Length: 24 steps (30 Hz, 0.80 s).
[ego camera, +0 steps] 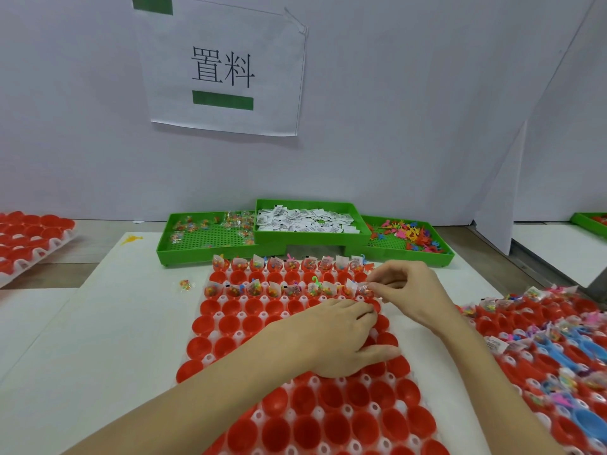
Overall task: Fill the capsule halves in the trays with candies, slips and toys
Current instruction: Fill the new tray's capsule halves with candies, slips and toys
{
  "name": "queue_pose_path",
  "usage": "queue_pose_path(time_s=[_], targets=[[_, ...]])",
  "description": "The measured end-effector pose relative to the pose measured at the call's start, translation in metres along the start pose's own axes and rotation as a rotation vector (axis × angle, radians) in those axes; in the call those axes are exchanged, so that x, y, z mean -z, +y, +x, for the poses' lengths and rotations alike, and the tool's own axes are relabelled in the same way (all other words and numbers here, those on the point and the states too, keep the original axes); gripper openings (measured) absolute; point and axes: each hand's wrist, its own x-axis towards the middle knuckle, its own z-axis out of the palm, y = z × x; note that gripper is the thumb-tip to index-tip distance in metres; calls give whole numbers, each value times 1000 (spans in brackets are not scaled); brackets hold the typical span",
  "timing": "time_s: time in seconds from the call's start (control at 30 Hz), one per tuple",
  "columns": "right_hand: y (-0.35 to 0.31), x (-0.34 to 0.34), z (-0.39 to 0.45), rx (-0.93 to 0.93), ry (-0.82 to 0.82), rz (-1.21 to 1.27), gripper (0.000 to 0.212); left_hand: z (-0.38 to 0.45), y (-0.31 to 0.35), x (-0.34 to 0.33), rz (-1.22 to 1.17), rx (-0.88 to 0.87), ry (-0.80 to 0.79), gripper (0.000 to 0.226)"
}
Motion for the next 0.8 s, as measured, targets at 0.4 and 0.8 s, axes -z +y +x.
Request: queue_pose_path(time_s=[0.4, 0.8], targets=[[2, -10, 0, -147, 46, -47, 10, 1, 2, 3, 5, 3, -25, 78], [0, -21, 4, -393, 18, 300, 16, -2, 3, 6, 26, -4, -20, 77]])
